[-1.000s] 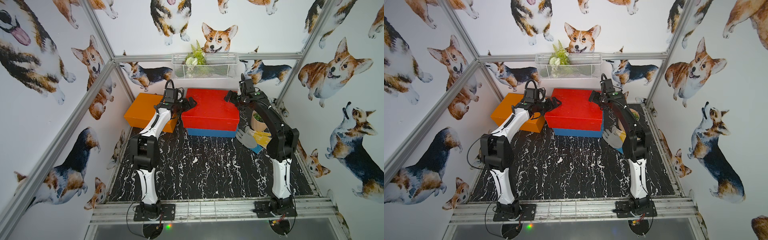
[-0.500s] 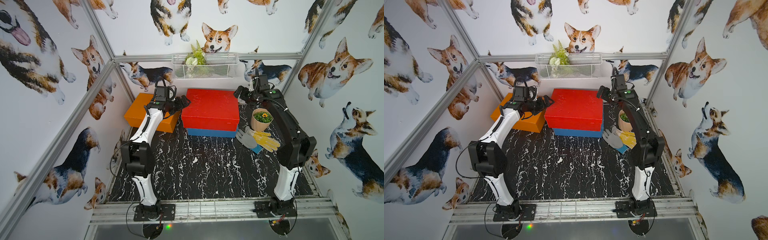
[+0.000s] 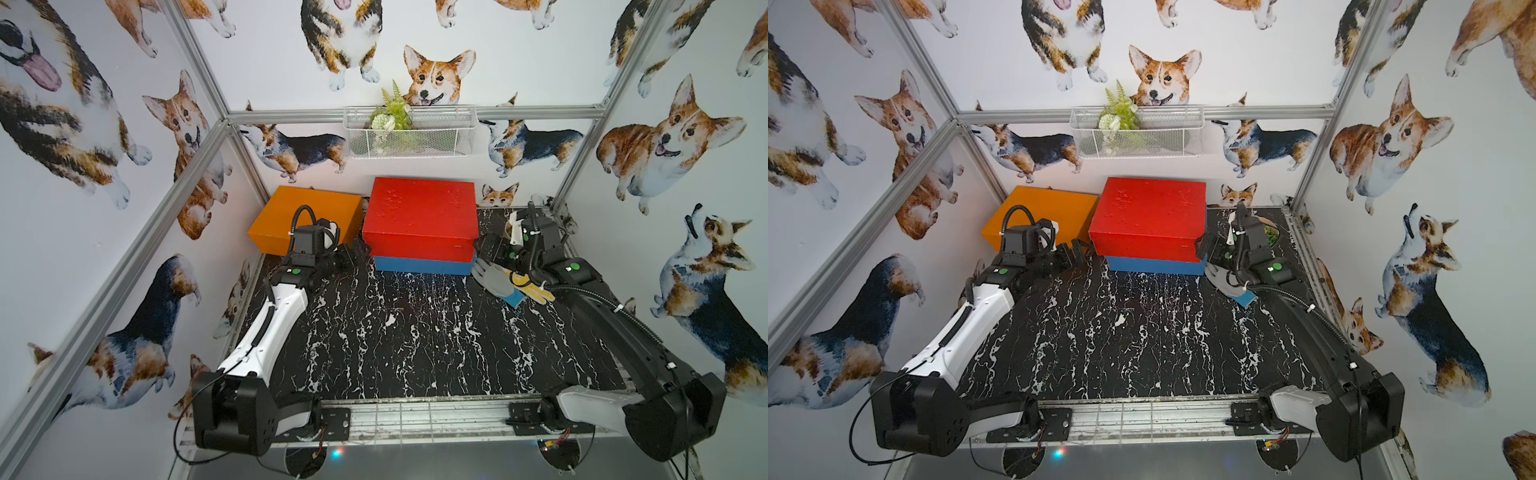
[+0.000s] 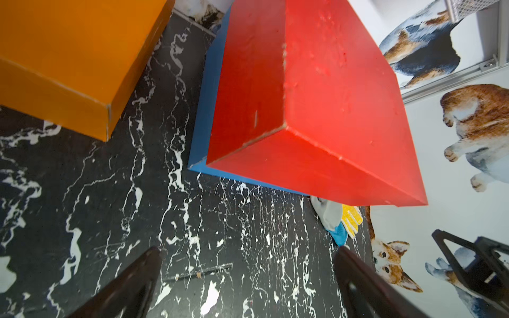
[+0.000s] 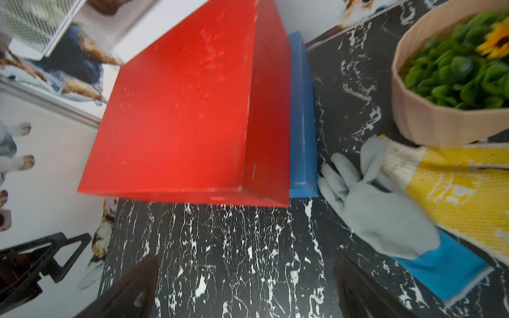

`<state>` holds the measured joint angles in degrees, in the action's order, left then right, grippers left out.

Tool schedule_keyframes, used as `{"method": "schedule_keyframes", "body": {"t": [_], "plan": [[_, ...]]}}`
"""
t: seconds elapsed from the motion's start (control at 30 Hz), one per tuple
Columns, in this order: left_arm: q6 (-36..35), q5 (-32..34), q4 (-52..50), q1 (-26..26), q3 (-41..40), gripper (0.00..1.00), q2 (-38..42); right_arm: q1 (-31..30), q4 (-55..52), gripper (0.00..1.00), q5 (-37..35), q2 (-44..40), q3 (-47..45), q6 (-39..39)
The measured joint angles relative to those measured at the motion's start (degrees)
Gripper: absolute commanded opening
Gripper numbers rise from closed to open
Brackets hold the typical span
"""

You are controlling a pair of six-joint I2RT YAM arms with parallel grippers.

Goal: Stack the shoeboxes
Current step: Adjust the shoebox.

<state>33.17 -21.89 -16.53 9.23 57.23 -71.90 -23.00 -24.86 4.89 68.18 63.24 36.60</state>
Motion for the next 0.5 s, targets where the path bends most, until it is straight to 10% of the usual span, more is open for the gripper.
{"method": "schedule_keyframes", "body": {"t": [0.5], "plan": [[0.37, 1.22, 5.14, 0.57, 2.19, 1.0, -7.65, -0.61, 5.64, 0.94, -3.39, 8.87, -1.29, 0.92]]}}
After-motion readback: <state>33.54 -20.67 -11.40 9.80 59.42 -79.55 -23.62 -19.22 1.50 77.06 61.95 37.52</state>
